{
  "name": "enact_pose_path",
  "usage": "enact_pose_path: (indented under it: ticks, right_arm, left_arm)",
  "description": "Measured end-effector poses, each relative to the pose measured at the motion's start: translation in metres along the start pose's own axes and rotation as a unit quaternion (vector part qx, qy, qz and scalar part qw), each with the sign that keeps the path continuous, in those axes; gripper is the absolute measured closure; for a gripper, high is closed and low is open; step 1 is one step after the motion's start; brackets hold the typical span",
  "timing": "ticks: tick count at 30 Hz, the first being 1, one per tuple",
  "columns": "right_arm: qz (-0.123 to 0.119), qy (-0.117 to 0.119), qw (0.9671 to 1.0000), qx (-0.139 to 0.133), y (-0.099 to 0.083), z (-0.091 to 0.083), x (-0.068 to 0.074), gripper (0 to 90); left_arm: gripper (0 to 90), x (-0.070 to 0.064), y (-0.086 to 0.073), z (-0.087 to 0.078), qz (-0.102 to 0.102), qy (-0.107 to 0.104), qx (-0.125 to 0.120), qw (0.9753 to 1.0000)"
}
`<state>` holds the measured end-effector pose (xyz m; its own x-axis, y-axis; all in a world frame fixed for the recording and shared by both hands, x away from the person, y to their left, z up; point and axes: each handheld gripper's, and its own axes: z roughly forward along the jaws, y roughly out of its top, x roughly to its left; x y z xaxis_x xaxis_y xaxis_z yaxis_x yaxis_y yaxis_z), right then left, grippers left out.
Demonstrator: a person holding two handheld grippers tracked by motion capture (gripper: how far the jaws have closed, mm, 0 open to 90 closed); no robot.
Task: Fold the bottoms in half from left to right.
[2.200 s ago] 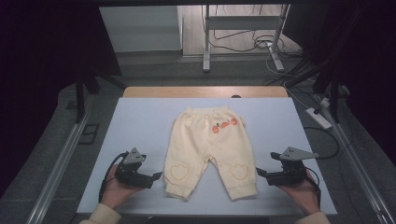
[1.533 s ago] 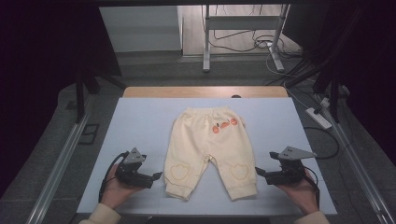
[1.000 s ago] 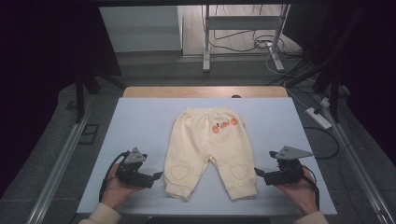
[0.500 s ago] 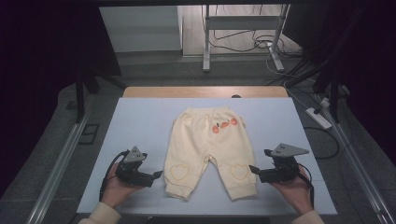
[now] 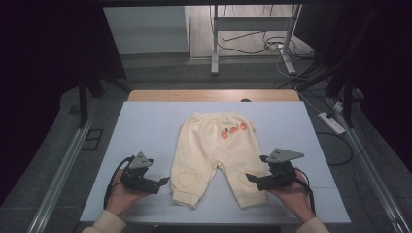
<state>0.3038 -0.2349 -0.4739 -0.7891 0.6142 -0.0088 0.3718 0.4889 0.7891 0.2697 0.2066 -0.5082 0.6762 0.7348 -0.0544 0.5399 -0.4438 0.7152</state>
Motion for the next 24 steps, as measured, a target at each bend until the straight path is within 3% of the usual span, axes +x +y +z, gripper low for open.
enact_pose_path:
  ticks: [24]
  right_arm:
    - [-0.035, 0.039, 0.9984, 0.02, 0.018, 0.038, 0.028, 15.5]
  left_arm:
    - [8.0, 0.001, 0.0, 0.0, -0.002, 0.003, -0.001, 1.0]
